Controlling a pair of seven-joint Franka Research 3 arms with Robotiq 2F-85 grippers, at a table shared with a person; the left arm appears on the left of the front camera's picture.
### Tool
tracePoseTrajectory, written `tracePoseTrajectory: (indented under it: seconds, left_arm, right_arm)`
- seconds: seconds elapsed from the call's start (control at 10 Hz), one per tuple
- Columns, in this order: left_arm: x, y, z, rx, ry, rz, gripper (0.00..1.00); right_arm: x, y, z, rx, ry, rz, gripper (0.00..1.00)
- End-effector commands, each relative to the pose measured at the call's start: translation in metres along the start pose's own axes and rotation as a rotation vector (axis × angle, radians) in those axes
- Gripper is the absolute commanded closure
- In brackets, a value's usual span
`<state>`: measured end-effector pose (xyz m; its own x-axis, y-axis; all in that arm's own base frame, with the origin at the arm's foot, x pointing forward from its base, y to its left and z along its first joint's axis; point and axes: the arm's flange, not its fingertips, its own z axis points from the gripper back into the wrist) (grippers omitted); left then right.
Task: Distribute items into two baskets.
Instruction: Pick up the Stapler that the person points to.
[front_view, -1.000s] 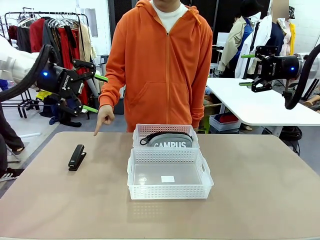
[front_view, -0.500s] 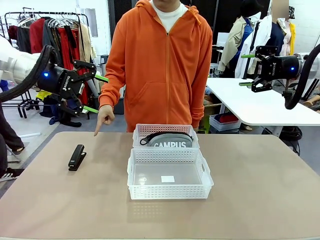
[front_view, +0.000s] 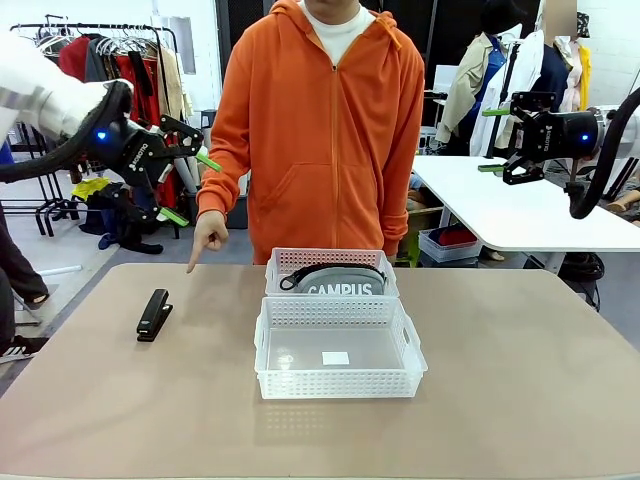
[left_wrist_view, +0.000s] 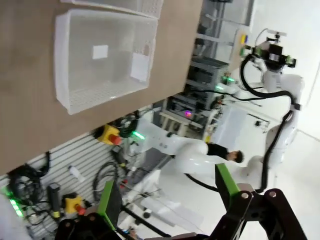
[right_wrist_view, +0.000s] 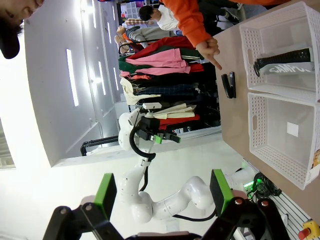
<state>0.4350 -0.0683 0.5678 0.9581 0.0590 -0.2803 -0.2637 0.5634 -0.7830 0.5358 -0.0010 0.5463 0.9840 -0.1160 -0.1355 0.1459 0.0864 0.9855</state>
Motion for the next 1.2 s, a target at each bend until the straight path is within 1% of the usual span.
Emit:
tracePoseTrajectory:
  seconds: [0.0, 0.1, 0.2, 0.3, 0.4, 0.5, 0.7, 0.8, 0.9, 1.0, 1.1]
  left_arm:
    - [0.022, -0.01, 0.005, 0.181, -0.059, -0.076, 0.0]
    - [0.031, -0.014, 0.007, 0.343, -0.1, -0.109, 0.0]
    - [0.035, -0.016, 0.001, 0.479, -0.126, -0.144, 0.0]
    - [0.038, -0.013, -0.008, 0.571, -0.145, -0.169, 0.0]
    - [0.042, -0.006, -0.019, 0.627, -0.181, -0.179, 0.0]
    - [0.044, 0.003, -0.03, 0.662, -0.233, -0.209, 0.0]
    - [0.045, 0.021, -0.047, 0.687, -0.351, -0.255, 0.0]
    - [0.045, 0.029, -0.052, 0.674, -0.333, -0.236, 0.0]
    - [0.047, 0.035, -0.054, 0.619, -0.293, -0.206, 0.0]
    - [0.055, 0.017, -0.047, 0.677, -0.303, -0.26, 0.0]
    - [0.055, 0.017, -0.047, 0.677, -0.303, -0.26, 0.0]
  right_arm:
    - [0.0, 0.002, 0.0, 0.001, 0.001, 0.009, 0.0]
    - [0.0, 0.002, 0.0, 0.001, 0.001, 0.009, 0.0]
    - [0.0, 0.002, 0.0, 0.001, 0.001, 0.009, 0.0]
    - [0.0, 0.002, 0.0, 0.001, 0.001, 0.009, 0.0]
    - [0.0, 0.002, 0.0, 0.001, 0.001, 0.009, 0.0]
    - [0.0, 0.002, 0.0, 0.001, 0.001, 0.009, 0.0]
    - [0.0, 0.002, 0.0, 0.001, 0.001, 0.009, 0.0]
    - [0.0, 0.002, 0.0, 0.001, 0.001, 0.009, 0.0]
    - [0.0, 0.002, 0.0, 0.001, 0.001, 0.009, 0.0]
    - [0.0, 0.002, 0.0, 0.001, 0.001, 0.009, 0.0]
    - [0.0, 0.002, 0.0, 0.001, 0.001, 0.009, 0.0]
